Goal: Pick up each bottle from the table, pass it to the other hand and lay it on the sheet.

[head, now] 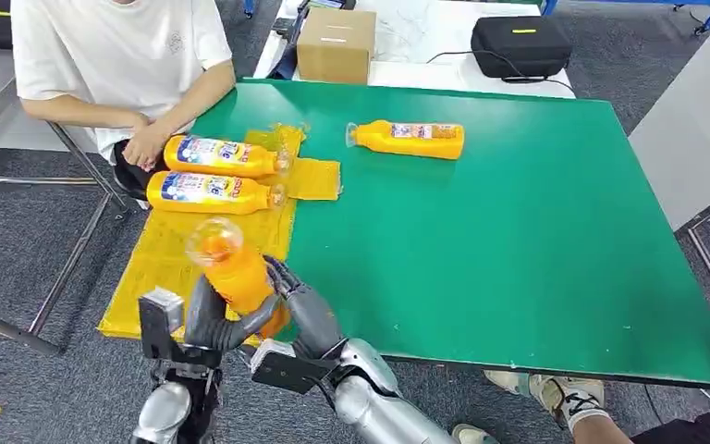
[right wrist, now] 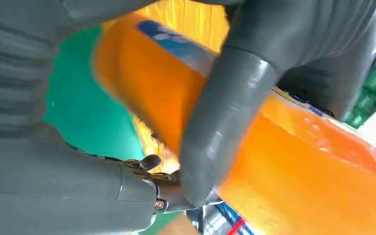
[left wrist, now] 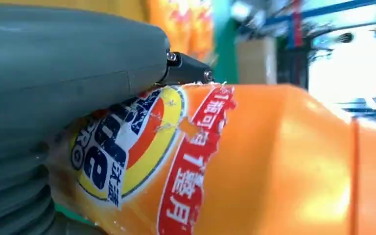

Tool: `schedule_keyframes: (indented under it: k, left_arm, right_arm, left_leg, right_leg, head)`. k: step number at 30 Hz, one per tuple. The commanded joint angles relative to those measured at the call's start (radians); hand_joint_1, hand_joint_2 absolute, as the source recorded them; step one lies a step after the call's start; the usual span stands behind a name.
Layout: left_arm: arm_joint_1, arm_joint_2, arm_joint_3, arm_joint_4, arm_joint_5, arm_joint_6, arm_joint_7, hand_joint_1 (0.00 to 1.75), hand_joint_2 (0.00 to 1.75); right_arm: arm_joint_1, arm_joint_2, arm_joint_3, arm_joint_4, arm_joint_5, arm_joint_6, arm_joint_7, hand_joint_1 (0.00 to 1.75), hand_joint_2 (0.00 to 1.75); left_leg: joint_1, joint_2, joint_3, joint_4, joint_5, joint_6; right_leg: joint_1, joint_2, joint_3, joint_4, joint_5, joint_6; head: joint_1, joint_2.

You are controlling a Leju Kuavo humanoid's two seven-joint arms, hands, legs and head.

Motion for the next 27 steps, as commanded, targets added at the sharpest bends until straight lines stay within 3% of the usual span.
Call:
schedule_keyframes:
  k: [1, 4, 6, 10, 16, 22, 27]
  left_arm:
    - [-0.129, 0.056, 0.061, 0.103, -0.229, 0.050, -0.007, 1.75, 1.75]
    - [-0.165, 0.053, 0.055, 0.147, -0.252, 0.035, 0.001, 1.75, 1.75]
    - [-0.204, 0.075, 0.006, 0.204, -0.454, 0.153, 0.000, 1.75, 1.75]
    - [-0.268, 0.087, -0.010, 0.343, -0.598, 0.183, 0.036, 1.75, 1.75]
    - [-0.361, 0.059, 0.069, 0.550, -0.586, 0.166, 0.041, 1.75, 1.75]
    - [-0.438, 0.087, 0.070, 0.738, -0.772, 0.282, 0.106, 1.75, 1.75]
    - [-0.444, 0.088, 0.078, 0.759, -0.775, 0.287, 0.095, 1.75, 1.75]
  right_arm:
    - [-0.009, -0.013, 0.003, 0.018, 0.008, -0.017, -0.029, 0.00, 0.00]
    - [-0.013, -0.008, -0.005, 0.041, 0.001, -0.024, -0.035, 0.00, 0.00]
    - [-0.020, -0.006, -0.004, 0.057, 0.004, -0.018, -0.041, 0.00, 0.00]
    - [-0.004, -0.014, -0.003, 0.030, 0.008, -0.001, -0.036, 0.00, 0.00]
    - [0.038, -0.029, 0.004, -0.023, 0.007, 0.012, -0.025, 0.00, 0.00]
    - [0.081, -0.048, 0.021, -0.077, 0.008, 0.047, -0.017, 0.00, 0.00]
    - [0.087, -0.051, 0.022, -0.087, 0.008, 0.049, -0.012, 0.00, 0.00]
  left_leg:
    - [0.002, -0.001, 0.003, 0.000, -0.001, -0.002]
    - [0.001, -0.002, 0.002, -0.001, 0.000, -0.001]
    - [0.001, -0.003, 0.003, -0.001, 0.000, -0.002]
    - [0.001, -0.002, 0.004, -0.001, 0.000, -0.002]
    - [0.001, -0.002, 0.003, -0.001, 0.000, -0.001]
    - [0.002, -0.001, 0.005, -0.001, -0.001, -0.002]
    - [0.002, 0.001, 0.005, -0.001, -0.001, -0.002]
  right_leg:
    - [0.002, -0.001, 0.003, 0.000, -0.001, -0.002]
    - [0.001, -0.003, 0.002, -0.001, 0.000, -0.001]
    - [0.001, -0.003, 0.003, -0.001, -0.001, -0.002]
    - [0.001, -0.003, 0.005, -0.001, -0.001, -0.002]
    - [0.001, -0.002, 0.003, -0.001, 0.000, -0.001]
    - [0.002, -0.001, 0.006, 0.000, -0.001, -0.003]
    - [0.002, 0.001, 0.005, -0.001, -0.001, -0.002]
  head:
    - [0.000, 0.000]
    - [0.000, 0.000]
    - [0.000, 0.000]
    - [0.000, 0.000]
    - [0.000, 0.000]
    - [-0.001, 0.000]
    - [0.000, 0.000]
